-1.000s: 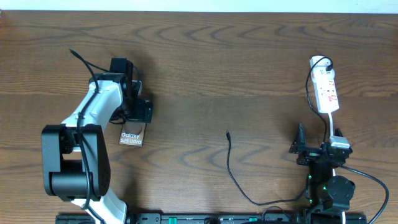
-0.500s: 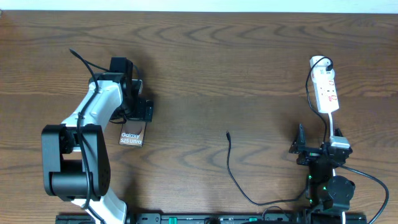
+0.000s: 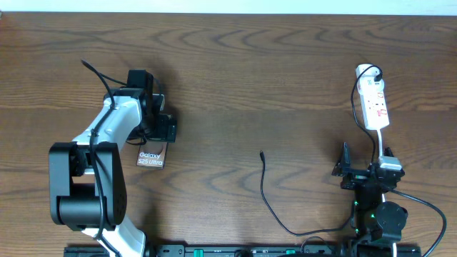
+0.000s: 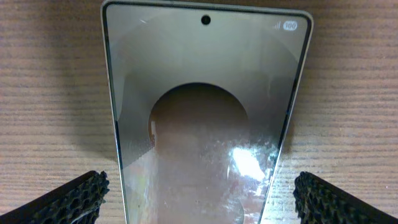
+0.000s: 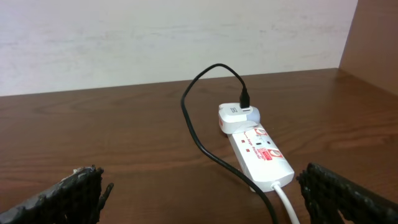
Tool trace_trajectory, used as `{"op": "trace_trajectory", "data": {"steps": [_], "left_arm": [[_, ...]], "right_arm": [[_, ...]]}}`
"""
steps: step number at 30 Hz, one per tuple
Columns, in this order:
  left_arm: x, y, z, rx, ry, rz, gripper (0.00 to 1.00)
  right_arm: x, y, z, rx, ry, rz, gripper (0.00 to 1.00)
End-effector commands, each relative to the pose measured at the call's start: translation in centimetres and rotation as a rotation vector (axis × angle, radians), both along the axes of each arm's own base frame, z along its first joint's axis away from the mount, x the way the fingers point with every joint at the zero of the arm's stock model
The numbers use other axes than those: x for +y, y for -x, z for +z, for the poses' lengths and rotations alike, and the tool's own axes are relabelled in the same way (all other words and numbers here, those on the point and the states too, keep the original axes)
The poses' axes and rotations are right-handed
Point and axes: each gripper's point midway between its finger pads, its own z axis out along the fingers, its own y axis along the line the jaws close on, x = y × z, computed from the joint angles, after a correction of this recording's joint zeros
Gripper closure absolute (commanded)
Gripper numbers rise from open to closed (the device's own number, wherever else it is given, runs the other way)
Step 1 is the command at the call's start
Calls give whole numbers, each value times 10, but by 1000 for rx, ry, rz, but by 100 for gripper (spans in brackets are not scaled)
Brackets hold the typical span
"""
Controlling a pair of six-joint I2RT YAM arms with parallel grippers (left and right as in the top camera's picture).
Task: Plug charger to phone and switch on socket
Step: 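Lower the left gripper onto the phone and close on its sides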
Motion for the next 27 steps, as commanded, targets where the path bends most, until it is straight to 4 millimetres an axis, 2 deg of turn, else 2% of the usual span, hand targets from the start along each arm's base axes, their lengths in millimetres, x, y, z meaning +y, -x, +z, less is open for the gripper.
{"op": "trace_trajectory", "data": {"steps": [1,4,27], "left_arm": [[2,8,-10,27,-4,8,2],[2,11,-15,28,-6,8,2],[3,9,-15,15,-12,-29,2]], "right_arm": [[0,0,0,1,13,-1,1],[0,0,0,1,13,-1,1],[0,0,0,1,13,-1,1]]}}
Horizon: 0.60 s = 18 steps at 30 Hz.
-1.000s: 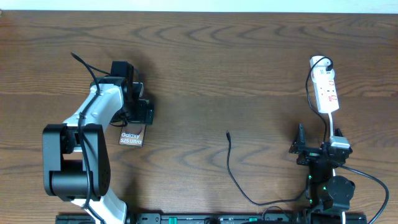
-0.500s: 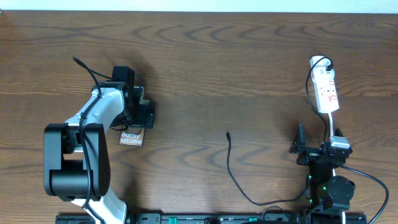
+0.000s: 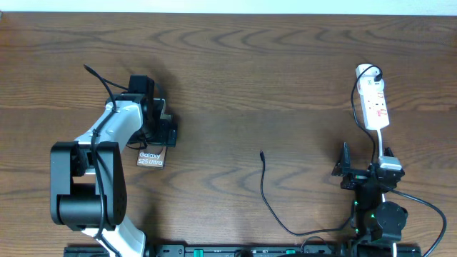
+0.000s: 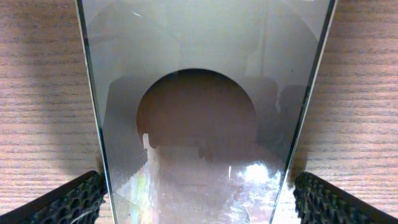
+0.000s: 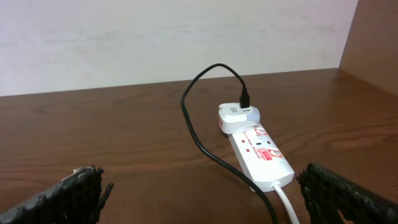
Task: Plug charger to phone and switch on socket
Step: 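Lower the left gripper onto the phone and close on its sides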
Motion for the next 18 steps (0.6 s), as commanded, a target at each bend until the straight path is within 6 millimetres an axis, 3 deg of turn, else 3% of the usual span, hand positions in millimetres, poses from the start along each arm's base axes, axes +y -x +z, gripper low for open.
{"op": "trace_trajectory", "data": {"steps": [1,18], "left_arm": [[3,0,-3,8,-11,-22,2],[8,8,-12,19,-42,-27,2]], "right_arm": [[0,0,0,1,13,-1,1],[0,0,0,1,13,-1,1]]}}
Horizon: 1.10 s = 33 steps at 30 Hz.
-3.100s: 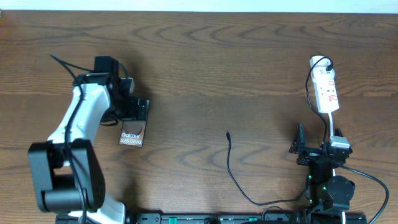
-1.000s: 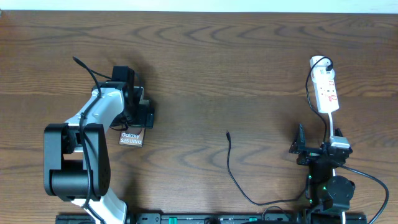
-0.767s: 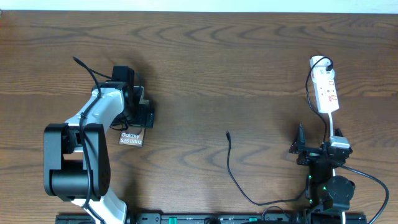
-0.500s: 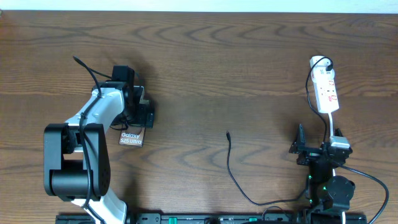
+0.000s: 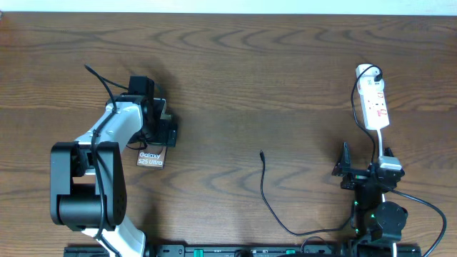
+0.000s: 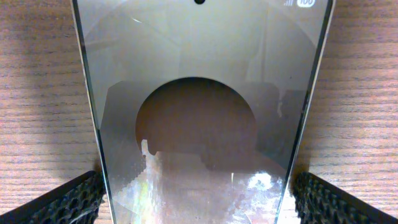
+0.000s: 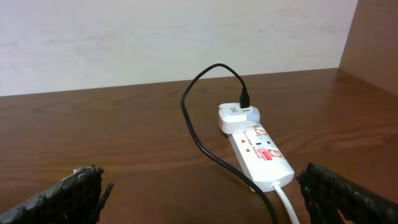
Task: Plug charger to phone and switch on socket
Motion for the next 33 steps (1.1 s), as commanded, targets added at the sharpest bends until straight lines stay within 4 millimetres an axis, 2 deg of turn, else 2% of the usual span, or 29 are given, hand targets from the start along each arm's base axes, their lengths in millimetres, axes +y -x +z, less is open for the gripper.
{"op": "trace_trajectory", "data": {"steps": [1,33], "left_arm": [[8,11,-9,36,-40,-8,2],[12,17,-9,61,-62,-7,2]], "right_arm": [[0,0,0,1,13,-1,1],[0,0,0,1,13,-1,1]]}}
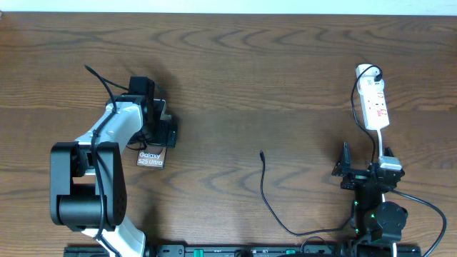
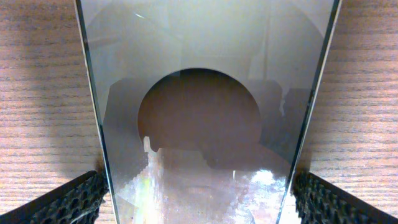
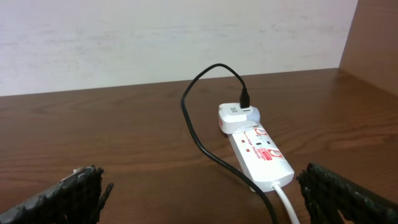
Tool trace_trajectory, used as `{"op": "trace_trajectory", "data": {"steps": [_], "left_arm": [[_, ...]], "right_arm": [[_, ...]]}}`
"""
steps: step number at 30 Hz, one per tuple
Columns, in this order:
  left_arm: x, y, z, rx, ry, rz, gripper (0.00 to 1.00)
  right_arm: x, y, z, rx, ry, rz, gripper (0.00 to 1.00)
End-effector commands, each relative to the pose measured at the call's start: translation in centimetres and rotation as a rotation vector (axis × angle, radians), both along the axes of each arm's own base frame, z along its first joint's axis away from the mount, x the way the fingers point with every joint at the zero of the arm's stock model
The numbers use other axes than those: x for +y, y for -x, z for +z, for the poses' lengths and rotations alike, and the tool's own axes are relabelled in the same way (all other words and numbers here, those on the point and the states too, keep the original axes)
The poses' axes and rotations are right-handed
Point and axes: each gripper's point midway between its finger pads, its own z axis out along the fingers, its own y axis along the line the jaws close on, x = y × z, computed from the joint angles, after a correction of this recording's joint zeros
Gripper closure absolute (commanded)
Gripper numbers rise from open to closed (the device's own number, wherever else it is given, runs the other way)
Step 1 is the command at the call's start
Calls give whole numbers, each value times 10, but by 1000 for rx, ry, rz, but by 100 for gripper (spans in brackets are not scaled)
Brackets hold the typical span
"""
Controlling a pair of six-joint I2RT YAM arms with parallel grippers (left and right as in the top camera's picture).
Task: Plug charger to phone and switch on socket
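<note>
A Galaxy S25 Ultra phone (image 1: 151, 158) lies face up on the wooden table at the left; its glossy screen (image 2: 199, 93) fills the left wrist view. My left gripper (image 1: 160, 127) (image 2: 199, 202) hangs low over it, open, one finger (image 2: 74, 202) by each long edge. The black charger cable (image 1: 265, 187) lies loose, its free plug tip (image 1: 262, 153) on the table at centre. The cable's far end sits in a white adapter (image 3: 238, 117) on the white power strip (image 1: 374, 102) (image 3: 261, 152). My right gripper (image 1: 346, 171) (image 3: 202, 193) is open near the front right, empty.
The power strip's white lead (image 3: 283, 202) and the black cable (image 3: 199, 140) run back toward my right arm's base (image 1: 378, 214). A pale wall (image 3: 174, 37) rises behind the table's far edge. Bare wood lies between the phone and the cable tip.
In the left wrist view the phone's camera hole and status icon at the top edge have left the frame; the screen sits slightly larger. The right arm, cable and strip have not moved.
The left gripper was open above the phone with its whole top end in view. Then it was closer, the top edge out of frame. Then the top edge showed again, and now it is hidden once more. The right gripper stayed open and still.
</note>
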Motion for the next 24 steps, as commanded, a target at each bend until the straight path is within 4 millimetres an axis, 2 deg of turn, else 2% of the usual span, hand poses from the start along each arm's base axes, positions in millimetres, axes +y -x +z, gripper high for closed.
{"op": "trace_trajectory", "data": {"steps": [1,16,24], "left_arm": [[10,14,-9,48,-51,-8,2],[8,16,-10,54,-42,-8,1],[1,19,-13,60,1,-10,1]], "right_arm": [[0,0,0,1,13,-1,1],[0,0,0,1,13,-1,1],[0,0,0,1,13,-1,1]]}}
